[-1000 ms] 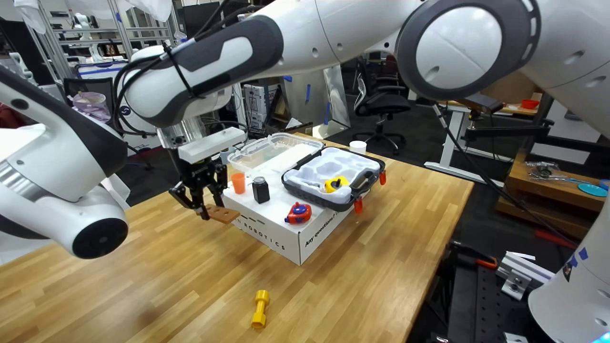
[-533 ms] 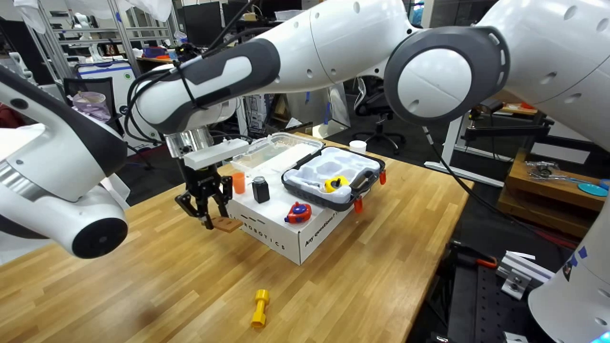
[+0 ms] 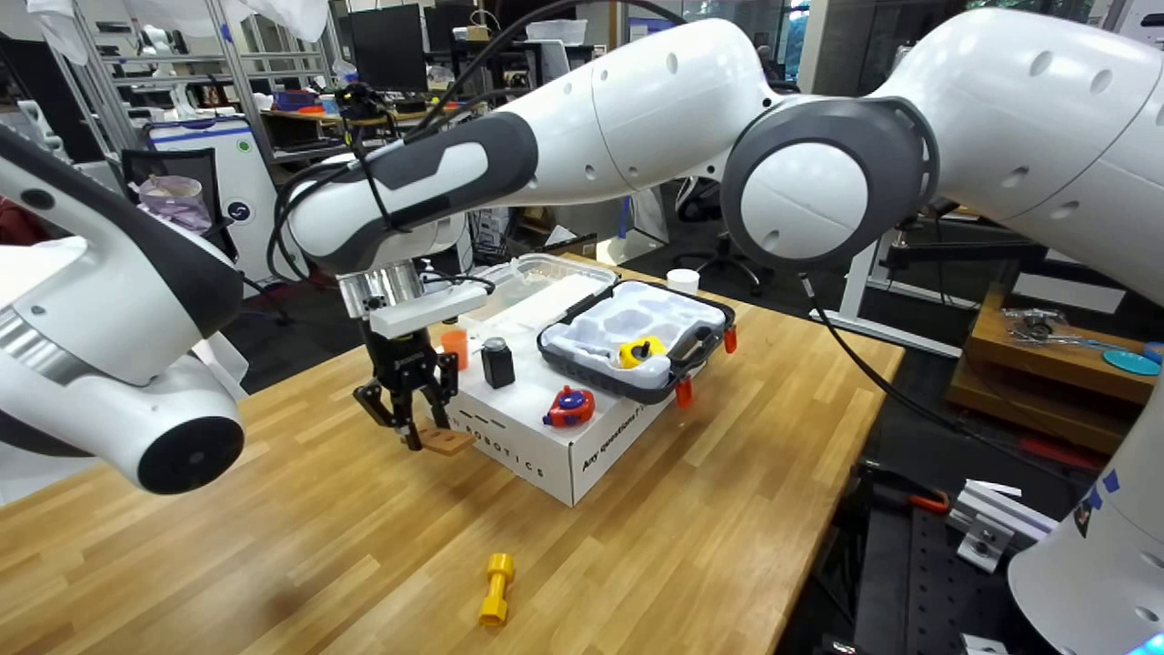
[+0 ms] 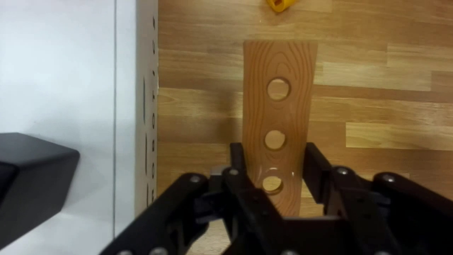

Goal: Put the wooden object on the table

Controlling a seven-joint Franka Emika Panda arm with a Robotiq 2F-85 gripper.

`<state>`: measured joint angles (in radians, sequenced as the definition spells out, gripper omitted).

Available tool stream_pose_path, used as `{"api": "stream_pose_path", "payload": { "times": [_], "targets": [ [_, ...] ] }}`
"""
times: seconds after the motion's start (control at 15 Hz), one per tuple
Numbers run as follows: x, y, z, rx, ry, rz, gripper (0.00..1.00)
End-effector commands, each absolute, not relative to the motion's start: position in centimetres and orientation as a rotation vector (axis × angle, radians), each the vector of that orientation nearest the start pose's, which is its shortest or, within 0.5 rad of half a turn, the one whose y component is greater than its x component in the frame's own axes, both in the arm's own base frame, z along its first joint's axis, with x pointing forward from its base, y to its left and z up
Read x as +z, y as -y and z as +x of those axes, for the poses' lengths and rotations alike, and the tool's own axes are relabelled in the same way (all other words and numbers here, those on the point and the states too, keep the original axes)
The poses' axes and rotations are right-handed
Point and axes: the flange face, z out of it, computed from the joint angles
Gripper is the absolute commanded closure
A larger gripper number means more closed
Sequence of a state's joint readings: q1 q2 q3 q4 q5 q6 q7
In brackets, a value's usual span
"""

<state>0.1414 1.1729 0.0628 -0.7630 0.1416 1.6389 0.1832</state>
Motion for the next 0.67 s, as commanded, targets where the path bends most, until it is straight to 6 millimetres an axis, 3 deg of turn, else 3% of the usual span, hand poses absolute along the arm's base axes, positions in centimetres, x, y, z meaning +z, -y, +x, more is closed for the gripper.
{"api": "stream_pose_path", "payload": {
  "times": [0.0, 0.6],
  "targets": [
    [19.3, -14.6, 75.2, 0.509, -0.035, -2.957, 0.82],
    [18.3, -16.1, 74.9, 0.483, 0.258, -3.090, 0.82]
  ]
}}
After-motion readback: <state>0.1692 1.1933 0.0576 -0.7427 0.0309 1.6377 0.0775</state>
